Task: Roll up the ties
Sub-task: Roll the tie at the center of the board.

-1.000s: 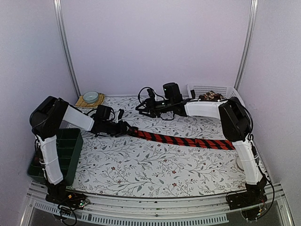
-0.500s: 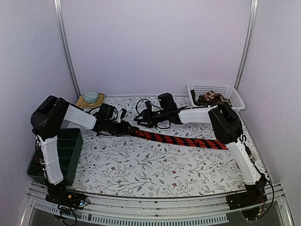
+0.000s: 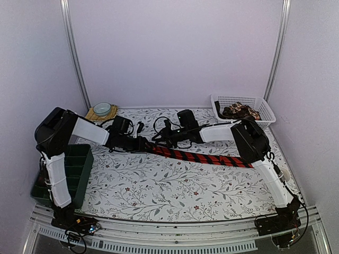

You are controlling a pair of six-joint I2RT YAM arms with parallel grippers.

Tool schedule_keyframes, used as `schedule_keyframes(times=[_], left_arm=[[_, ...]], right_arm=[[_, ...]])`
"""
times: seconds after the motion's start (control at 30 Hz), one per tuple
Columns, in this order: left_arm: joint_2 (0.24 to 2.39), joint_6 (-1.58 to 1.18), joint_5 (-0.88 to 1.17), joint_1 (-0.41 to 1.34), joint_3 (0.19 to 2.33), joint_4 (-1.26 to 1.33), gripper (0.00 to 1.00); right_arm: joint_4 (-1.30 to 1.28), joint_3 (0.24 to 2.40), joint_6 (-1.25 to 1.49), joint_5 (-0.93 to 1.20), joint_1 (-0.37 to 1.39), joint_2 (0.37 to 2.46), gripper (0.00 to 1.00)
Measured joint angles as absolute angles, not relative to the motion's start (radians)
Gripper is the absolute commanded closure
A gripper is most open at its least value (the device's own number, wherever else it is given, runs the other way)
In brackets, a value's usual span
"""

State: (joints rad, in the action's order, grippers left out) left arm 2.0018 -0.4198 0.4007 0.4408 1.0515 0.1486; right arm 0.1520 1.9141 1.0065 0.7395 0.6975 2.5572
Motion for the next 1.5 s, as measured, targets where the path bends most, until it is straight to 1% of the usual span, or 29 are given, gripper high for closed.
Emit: schedule_keyframes(times=[0.2, 0.3, 0.37, 0.4, 0.47, 0.5, 0.67, 0.8, 1.0, 1.17, 1.3, 1.5], left_arm=[[1.996, -0.384, 0.388, 0.442, 1.068, 0.104, 0.45], [1.996, -0.36, 0.377, 0.443, 1.082, 0.076, 0.41], [1.99, -0.341, 0.364, 0.442, 1.092, 0.049, 0.35], [1.984, -0.326, 0.35, 0.442, 1.097, 0.028, 0.26], [1.96, -0.294, 0.328, 0.435, 1.105, -0.027, 0.02], [1.949, -0.274, 0.322, 0.432, 1.117, -0.059, 0.0], [1.914, -0.12, 0.299, 0.416, 1.25, -0.2, 0.0], [1.887, 0.128, 0.316, 0.411, 1.34, -0.27, 0.0], [1.865, 0.47, 0.336, 0.407, 1.326, -0.319, 0.02], [1.869, 0.69, 0.359, 0.397, 1.304, -0.331, 0.01], [1.927, 0.823, 0.379, 0.382, 1.304, -0.327, 0.03], [2.08, 0.979, 0.413, 0.363, 1.346, -0.354, 0.04]], right_arm=[[0.158, 1.914, 1.022, 0.74, 0.701, 2.585, 0.73], [0.159, 1.92, 1.029, 0.741, 0.701, 2.595, 0.73], [0.159, 1.921, 1.03, 0.741, 0.702, 2.595, 0.73], [0.159, 1.921, 1.03, 0.741, 0.702, 2.595, 0.73], [0.161, 1.921, 1.029, 0.741, 0.702, 2.595, 0.73], [0.162, 1.921, 1.029, 0.741, 0.702, 2.595, 0.73], [0.168, 1.92, 1.021, 0.74, 0.706, 2.595, 0.73], [0.184, 1.91, 1.013, 0.74, 0.707, 2.595, 0.73], [0.187, 1.909, 1.01, 0.74, 0.707, 2.595, 0.73], [0.187, 1.909, 1.007, 0.741, 0.707, 2.595, 0.73], [0.187, 1.909, 1.006, 0.741, 0.707, 2.595, 0.73], [0.187, 1.909, 1.005, 0.741, 0.707, 2.595, 0.73]])
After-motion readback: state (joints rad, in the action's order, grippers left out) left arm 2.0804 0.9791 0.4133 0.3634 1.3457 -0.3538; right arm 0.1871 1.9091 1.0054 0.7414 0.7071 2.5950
